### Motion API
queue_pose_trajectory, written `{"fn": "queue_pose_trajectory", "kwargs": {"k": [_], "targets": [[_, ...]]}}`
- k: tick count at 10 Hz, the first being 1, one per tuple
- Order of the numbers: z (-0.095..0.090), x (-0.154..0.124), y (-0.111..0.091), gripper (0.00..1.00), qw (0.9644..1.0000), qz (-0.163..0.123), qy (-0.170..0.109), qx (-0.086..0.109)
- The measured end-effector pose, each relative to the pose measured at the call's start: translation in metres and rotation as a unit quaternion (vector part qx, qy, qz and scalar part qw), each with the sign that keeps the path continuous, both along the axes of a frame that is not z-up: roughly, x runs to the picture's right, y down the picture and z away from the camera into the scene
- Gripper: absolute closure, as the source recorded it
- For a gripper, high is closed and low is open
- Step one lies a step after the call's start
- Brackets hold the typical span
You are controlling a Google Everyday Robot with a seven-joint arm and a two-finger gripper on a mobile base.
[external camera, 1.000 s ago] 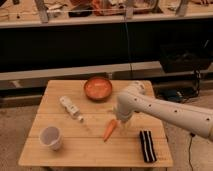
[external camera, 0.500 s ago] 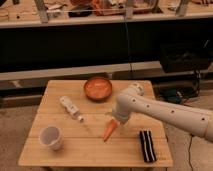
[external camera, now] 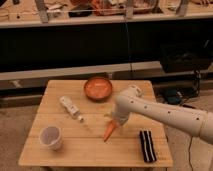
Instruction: Place the pepper in the ceramic bowl
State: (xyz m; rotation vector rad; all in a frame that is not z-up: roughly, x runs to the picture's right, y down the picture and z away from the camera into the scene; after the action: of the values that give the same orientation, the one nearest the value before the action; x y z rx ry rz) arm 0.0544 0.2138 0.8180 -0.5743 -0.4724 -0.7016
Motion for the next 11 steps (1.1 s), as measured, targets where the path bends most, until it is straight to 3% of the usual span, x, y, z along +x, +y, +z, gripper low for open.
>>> {"fn": "queue_pose_trajectory", "kwargs": {"k": [11], "targets": [[0.014, -0.0041, 0.0134, 0.2, 0.9998, -0.005, -0.018, -0.007]]}}
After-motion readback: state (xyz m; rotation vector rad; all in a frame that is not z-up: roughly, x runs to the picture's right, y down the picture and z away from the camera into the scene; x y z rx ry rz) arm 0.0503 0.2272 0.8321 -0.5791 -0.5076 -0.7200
